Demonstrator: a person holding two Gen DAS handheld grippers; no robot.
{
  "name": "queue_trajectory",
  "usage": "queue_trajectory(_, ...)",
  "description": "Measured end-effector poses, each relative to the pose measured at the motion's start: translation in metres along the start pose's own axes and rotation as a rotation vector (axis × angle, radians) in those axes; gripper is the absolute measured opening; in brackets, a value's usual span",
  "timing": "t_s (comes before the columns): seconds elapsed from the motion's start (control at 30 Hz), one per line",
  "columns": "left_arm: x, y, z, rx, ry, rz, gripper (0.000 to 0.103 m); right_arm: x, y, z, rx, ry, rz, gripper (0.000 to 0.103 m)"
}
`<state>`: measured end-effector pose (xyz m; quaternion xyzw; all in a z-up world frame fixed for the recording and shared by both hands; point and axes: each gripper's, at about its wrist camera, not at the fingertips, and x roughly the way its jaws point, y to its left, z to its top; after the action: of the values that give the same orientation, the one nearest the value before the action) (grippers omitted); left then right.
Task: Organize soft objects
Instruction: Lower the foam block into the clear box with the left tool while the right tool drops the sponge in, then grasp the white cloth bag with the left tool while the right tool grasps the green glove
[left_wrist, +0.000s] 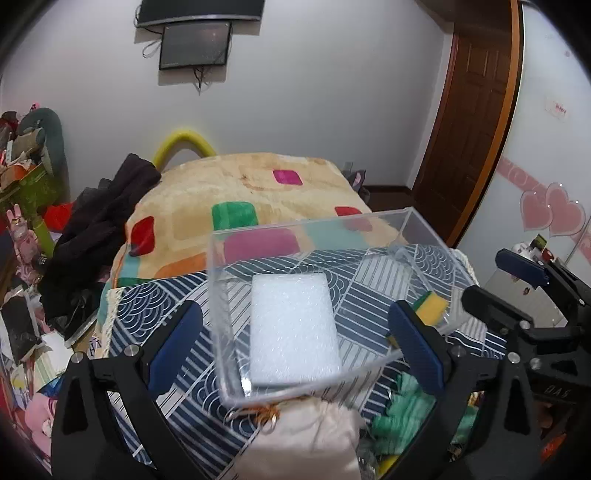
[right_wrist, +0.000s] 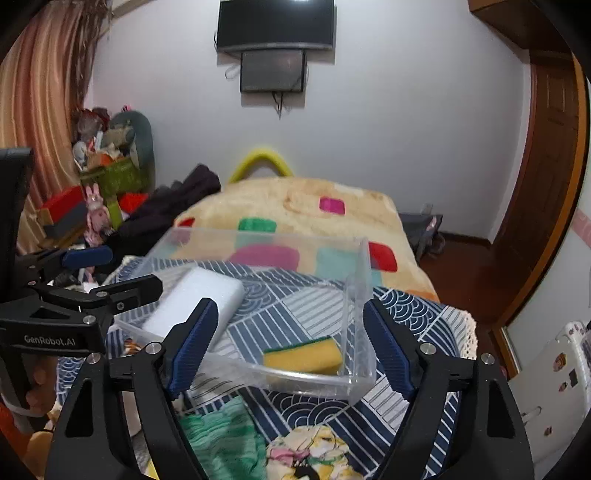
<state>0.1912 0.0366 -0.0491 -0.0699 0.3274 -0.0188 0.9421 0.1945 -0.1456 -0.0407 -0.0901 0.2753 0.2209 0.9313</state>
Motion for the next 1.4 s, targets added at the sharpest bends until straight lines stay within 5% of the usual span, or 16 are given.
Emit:
queue_trajectory(0.3,-0.031,0.006,-0.036,0.011,-0.014,0.001,0.103,-0.027,0.010,-0.018,0.002,-0.044,0.030,0.081)
queue_trajectory(0.7,-0.001,0.006,-0.099,-0.032,0.142,-0.033,0.102,0.006,0.029,-0.081,-0.010,0.138,0.094,0.082)
queue_trajectory(0.93,0.008,-0.002,-0.114,-0.029,0.151,-0.038,0.101,0.019,0.027,-0.099,0.032,0.181,0.086,0.074)
queue_trajectory(1.03,0.013,-0.002,-0.117,-0.039,0.161,-0.024,0.085,0.017,0.028,-0.101,0.026,0.185,0.078,0.059)
queue_trajectory(1.17,0.016,0.003,-0.119,-0.071,0.171,-0.061,0.076,0.016,0.027,-0.101,0.030,0.174,0.070,0.047)
queue_trajectory(1.23,0.015,0.001,-0.121,-0.065,0.165,-0.074,0.063,0.016,0.026,-0.102,0.029,0.175,0.072,0.032)
queue_trajectory(1.4,0.010,0.001,-0.125,-0.066,0.153,-0.065,0.035,0.009,0.023,-0.101,0.040,0.159,0.079,0.018)
